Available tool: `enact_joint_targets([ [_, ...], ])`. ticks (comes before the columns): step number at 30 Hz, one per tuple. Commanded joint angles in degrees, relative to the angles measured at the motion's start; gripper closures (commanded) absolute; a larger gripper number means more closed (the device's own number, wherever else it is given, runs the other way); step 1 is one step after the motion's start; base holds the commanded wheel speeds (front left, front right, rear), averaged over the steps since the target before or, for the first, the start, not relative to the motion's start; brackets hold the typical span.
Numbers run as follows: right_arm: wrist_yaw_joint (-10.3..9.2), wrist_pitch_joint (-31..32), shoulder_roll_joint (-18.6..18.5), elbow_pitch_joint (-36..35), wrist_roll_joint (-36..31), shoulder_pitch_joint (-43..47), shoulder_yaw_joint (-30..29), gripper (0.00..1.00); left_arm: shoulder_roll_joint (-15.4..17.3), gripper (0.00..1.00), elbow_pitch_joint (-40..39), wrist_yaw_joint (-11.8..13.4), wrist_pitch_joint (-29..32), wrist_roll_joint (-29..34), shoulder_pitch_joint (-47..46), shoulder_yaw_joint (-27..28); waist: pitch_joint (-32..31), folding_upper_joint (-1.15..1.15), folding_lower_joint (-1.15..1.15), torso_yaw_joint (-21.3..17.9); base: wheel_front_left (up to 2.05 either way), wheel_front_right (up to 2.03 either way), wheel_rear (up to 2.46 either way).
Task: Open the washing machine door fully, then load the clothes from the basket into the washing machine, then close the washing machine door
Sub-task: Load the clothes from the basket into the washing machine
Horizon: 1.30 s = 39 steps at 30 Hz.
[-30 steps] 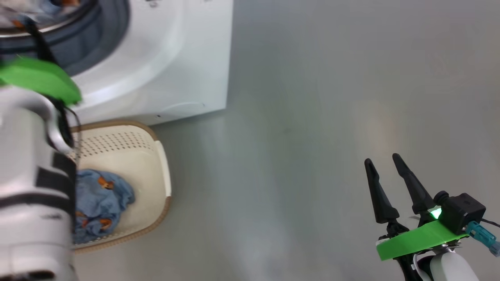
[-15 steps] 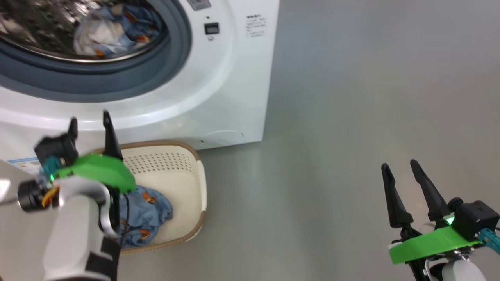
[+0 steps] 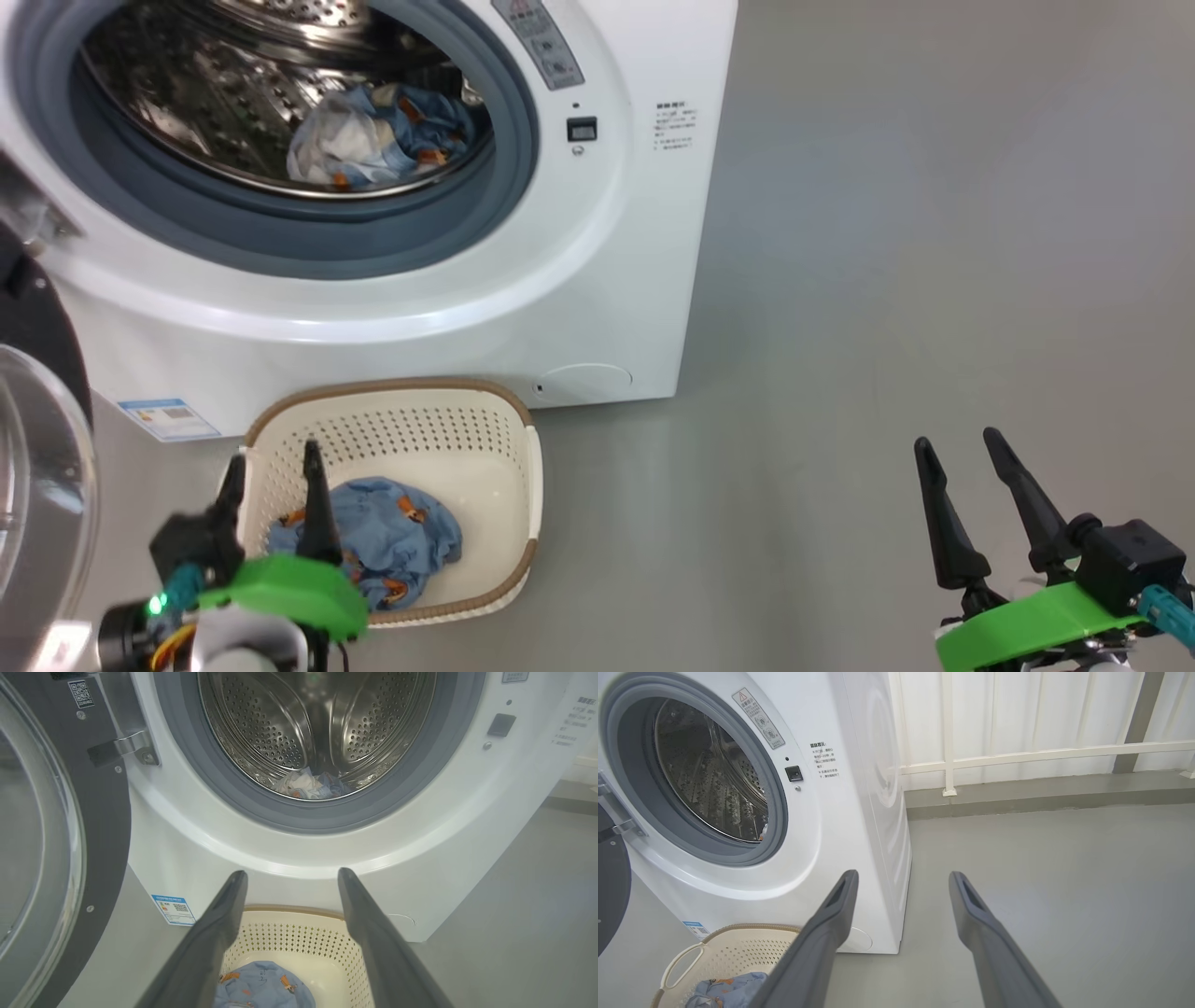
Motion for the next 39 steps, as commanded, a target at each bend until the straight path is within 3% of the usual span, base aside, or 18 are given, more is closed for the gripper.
enact_joint_targets([
  [1,0.09,-0.3,-0.7,-1.3,-0.3,0.2,1.4,0.0,1.3,0.0,-3.1,0.8,-0.4,-0.7,1.4,1.7,-1.3,0.0,0.0,0.6,0.0,0.0,0.0],
  [9,0.09,-0.3,-0.9,-1.9,-1.4,1.0,1.8,0.0,1.3,0.0,-12.5,2.3,-0.4,-1.8,9.1,3.5,-2.5,0.0,0.0,1.0,0.0,0.0,0.0],
  [17,0.09,-0.3,-0.9,-2.1,-2.3,0.4,2.9,0.0,1.3,0.0,-16.8,3.5,-0.4,-4.0,12.3,3.7,-3.2,0.0,0.0,0.8,0.0,0.0,0.0],
  [39,0.09,-0.3,-0.6,-1.1,-2.7,-0.5,6.0,0.0,1.3,0.0,-16.1,5.1,-0.4,-6.6,12.8,1.6,-7.1,0.0,0.0,-0.8,0.0,0.0,0.0],
])
